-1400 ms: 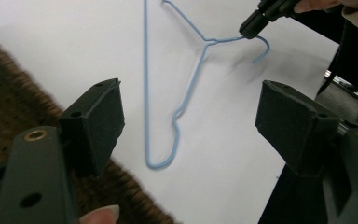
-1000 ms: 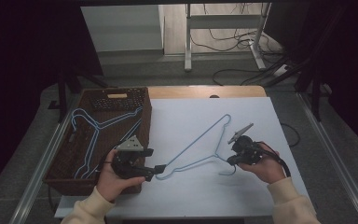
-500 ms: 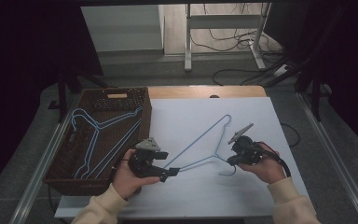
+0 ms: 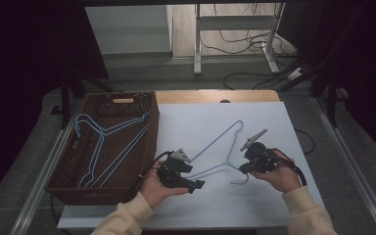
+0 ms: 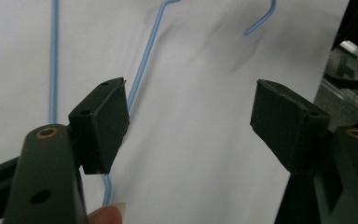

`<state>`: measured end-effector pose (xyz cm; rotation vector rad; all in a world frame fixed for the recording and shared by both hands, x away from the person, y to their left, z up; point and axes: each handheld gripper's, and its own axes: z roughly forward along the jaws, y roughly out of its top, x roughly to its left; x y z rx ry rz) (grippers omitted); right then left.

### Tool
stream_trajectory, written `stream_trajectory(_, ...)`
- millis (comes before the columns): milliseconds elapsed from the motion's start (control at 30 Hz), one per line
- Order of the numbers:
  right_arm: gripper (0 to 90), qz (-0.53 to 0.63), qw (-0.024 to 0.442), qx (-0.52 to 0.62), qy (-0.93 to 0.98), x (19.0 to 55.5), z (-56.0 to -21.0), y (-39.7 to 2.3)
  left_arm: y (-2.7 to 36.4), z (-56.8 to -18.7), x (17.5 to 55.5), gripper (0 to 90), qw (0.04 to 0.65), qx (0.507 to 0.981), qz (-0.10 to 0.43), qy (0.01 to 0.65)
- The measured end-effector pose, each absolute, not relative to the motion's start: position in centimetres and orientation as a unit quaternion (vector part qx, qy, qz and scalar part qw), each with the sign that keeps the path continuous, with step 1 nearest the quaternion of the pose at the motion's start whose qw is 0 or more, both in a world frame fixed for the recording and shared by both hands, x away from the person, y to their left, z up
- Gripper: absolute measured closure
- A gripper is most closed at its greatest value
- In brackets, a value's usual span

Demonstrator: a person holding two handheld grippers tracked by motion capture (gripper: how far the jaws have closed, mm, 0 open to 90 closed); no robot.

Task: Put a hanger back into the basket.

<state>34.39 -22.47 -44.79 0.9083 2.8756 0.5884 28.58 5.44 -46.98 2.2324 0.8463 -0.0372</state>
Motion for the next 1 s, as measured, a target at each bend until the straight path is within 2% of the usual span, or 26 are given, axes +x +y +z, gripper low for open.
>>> stream_trajectory(433, 87.3, 0.191, 0.035, 0.293, 0.936, 34.2, -44.6, -22.6, 3.0, -49.6, 30.7, 35.3, 0.337, 0.881, 0.010, 0.331)
stream_trajectory(833, 87.3, 0.193, 0.034, 0.293, 0.936, 34.1, -44.4, -22.6, 1.8, -51.9, 32.4, 56.5, 0.323, 0.886, 0.009, 0.333)
stream_trajectory(1000, 87.3, 0.195, 0.034, 0.293, 0.936, 34.2, -44.3, -22.6, 1.7, -52.2, 32.6, 72.3, 0.318, 0.889, 0.010, 0.328)
